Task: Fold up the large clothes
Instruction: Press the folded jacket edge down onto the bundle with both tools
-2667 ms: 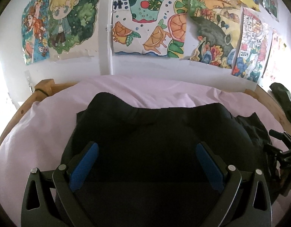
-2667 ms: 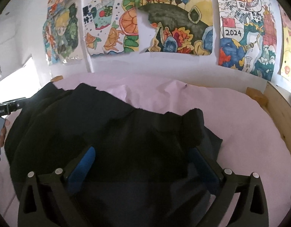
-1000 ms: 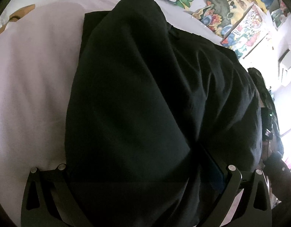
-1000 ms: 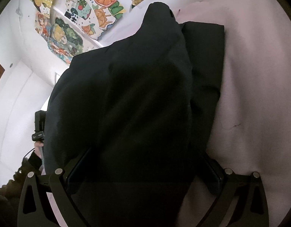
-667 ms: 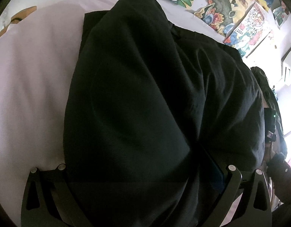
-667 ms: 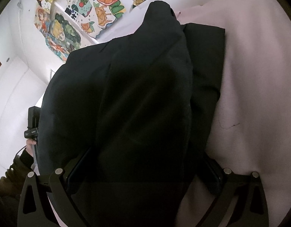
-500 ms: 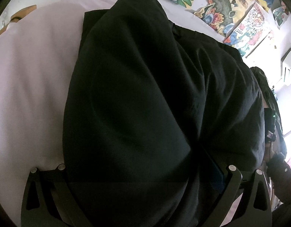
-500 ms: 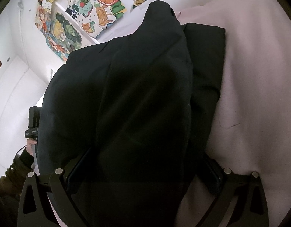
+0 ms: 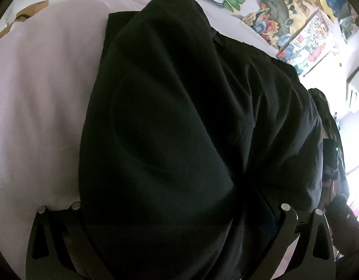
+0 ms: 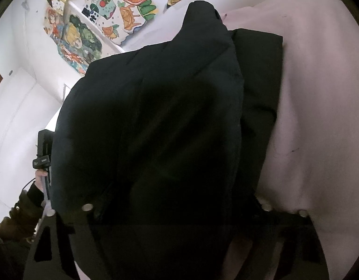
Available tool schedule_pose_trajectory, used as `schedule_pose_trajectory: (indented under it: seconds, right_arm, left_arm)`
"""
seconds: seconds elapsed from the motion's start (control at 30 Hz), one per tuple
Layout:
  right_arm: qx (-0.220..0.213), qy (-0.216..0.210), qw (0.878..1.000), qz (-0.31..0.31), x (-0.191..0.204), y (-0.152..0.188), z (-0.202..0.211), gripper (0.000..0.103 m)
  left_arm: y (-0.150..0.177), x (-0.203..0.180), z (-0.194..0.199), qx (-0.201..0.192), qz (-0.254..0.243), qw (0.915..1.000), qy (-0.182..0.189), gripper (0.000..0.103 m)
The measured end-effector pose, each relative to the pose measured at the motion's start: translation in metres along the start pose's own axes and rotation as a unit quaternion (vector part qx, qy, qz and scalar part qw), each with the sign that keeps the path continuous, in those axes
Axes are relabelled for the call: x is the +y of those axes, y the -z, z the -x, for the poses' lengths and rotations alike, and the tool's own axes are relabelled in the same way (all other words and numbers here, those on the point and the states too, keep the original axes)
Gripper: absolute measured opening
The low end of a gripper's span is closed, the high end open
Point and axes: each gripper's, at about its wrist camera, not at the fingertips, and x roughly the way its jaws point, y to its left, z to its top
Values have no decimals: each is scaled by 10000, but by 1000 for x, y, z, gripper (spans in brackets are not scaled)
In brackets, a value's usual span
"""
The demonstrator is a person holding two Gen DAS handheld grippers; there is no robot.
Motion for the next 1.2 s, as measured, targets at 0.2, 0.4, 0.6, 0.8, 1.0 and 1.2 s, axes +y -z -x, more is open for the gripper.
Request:
schedule_pose_trajectory:
  seconds: [0.2, 0.4, 0.6, 0.8, 1.0, 1.2]
  right_arm:
    - [-90, -67, 9999, -10, 2, 0, 4, 62]
    - [-300, 9, 9995, 79, 14, 1, 12, 42]
    - [-461, 47, 9989, 46, 22, 2, 25, 30]
    - [-686, 122, 9975, 79, 43, -2, 44, 22]
    - [-674, 43, 9977, 112, 74, 13, 77, 21]
    - [-369, 243, 9988, 218, 105, 41, 96, 21]
  left_arm:
    - [3, 4, 10, -204, 288, 9994, 36, 85]
    - [10, 3, 29, -574, 479, 9971, 158, 50]
    - [17, -17, 46, -942, 516, 9942, 13, 26]
    - [15, -49, 71, -1234, 358, 9917, -73, 18]
    - [42, -84, 118, -1383, -88, 9903, -133, 17]
    - [81, -101, 134, -1112, -269, 9931, -276, 17]
